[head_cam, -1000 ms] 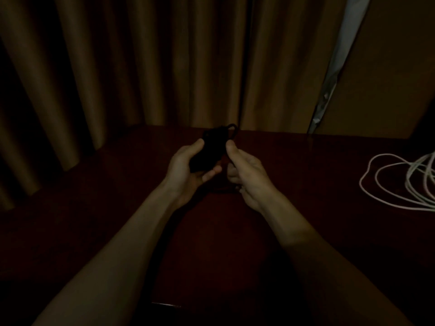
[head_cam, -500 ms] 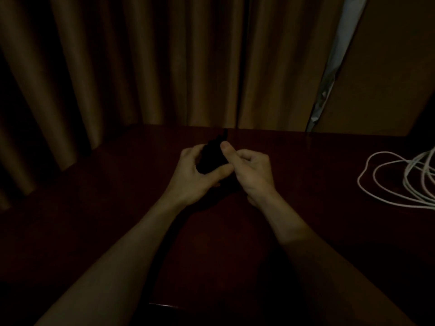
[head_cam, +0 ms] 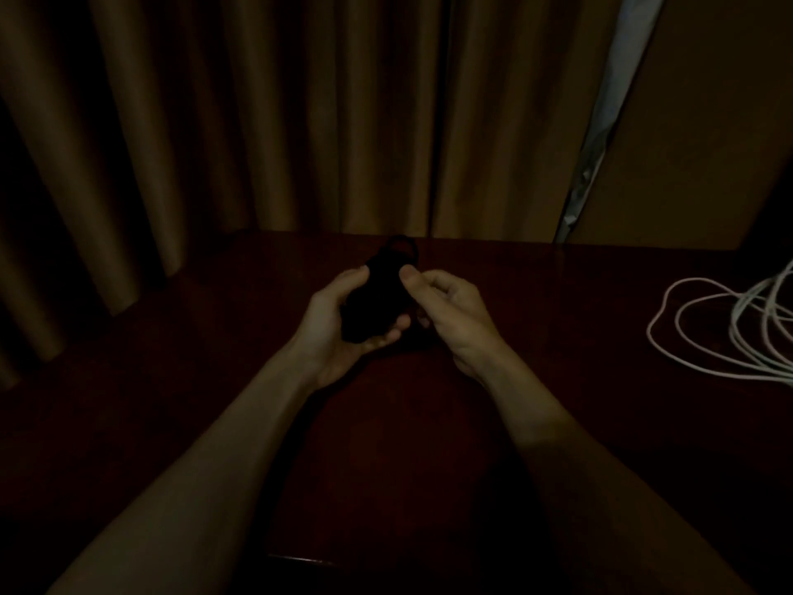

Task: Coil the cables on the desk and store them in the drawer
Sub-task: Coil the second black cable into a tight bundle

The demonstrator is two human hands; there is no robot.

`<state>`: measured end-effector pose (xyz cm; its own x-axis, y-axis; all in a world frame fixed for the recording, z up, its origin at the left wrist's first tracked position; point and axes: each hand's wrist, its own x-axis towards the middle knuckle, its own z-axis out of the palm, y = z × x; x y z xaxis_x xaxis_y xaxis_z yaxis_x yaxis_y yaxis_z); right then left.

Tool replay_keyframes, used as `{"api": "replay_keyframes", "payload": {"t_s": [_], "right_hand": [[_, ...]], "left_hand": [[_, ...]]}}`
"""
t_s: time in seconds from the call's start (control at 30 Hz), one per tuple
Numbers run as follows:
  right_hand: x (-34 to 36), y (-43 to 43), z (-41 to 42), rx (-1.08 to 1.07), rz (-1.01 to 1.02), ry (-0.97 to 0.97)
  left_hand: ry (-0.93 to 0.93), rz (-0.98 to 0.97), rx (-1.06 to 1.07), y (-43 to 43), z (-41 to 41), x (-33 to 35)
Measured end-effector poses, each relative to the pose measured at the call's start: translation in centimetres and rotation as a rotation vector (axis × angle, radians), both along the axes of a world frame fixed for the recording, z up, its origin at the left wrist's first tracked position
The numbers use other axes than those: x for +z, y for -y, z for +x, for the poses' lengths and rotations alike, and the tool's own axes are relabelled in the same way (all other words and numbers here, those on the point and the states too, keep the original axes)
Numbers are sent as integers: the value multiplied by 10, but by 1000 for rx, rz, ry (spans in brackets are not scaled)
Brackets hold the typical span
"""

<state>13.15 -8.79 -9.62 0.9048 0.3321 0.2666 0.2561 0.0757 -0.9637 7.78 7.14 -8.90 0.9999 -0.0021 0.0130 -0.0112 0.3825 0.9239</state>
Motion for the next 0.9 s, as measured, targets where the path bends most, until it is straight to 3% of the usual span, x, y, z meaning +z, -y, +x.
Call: {"api": "replay_keyframes", "payload": {"t_s": [0.13, 0.27, 0.33, 0.43, 0.73, 0.9], "right_hand": [[-1, -2, -2, 5, 26, 51], [1, -5, -4, -6, 41, 60], [2, -4, -6, -19, 31, 60], [0, -4, -5, -58, 37, 50], [-2, -16, -9, -179, 104, 65], [6, -14, -14, -39, 311, -105]], "left_hand": [[52, 149, 28, 1, 3, -5], [260, 666, 319, 0, 3, -12], [344, 801, 438, 0, 2, -13], [402, 823, 389, 0, 3, -16], [269, 654, 176, 12, 2, -16], [259, 535, 157, 12, 2, -14]]}}
